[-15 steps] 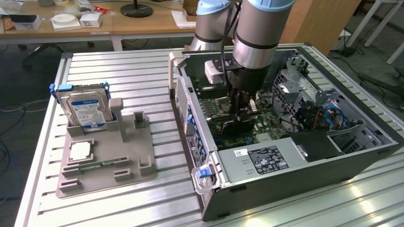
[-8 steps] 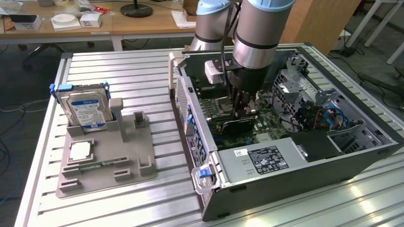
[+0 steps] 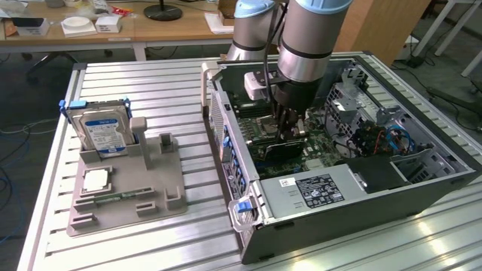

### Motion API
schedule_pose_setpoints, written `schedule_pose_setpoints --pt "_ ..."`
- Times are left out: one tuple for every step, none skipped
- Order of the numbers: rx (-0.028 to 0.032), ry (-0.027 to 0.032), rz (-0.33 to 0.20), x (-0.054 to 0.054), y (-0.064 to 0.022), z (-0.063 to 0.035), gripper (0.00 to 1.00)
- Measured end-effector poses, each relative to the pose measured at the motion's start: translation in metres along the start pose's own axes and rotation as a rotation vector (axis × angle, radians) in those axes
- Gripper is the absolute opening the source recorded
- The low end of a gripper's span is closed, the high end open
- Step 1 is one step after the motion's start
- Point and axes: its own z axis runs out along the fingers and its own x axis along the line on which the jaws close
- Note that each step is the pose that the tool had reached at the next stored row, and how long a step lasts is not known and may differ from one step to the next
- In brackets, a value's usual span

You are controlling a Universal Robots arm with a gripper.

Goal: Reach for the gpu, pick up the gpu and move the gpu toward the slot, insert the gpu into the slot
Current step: 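Insert the gpu into the slot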

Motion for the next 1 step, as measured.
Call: schedule_pose_setpoints --pt "0.0 0.0 0.0 0.0 0.0 0.0 0.1"
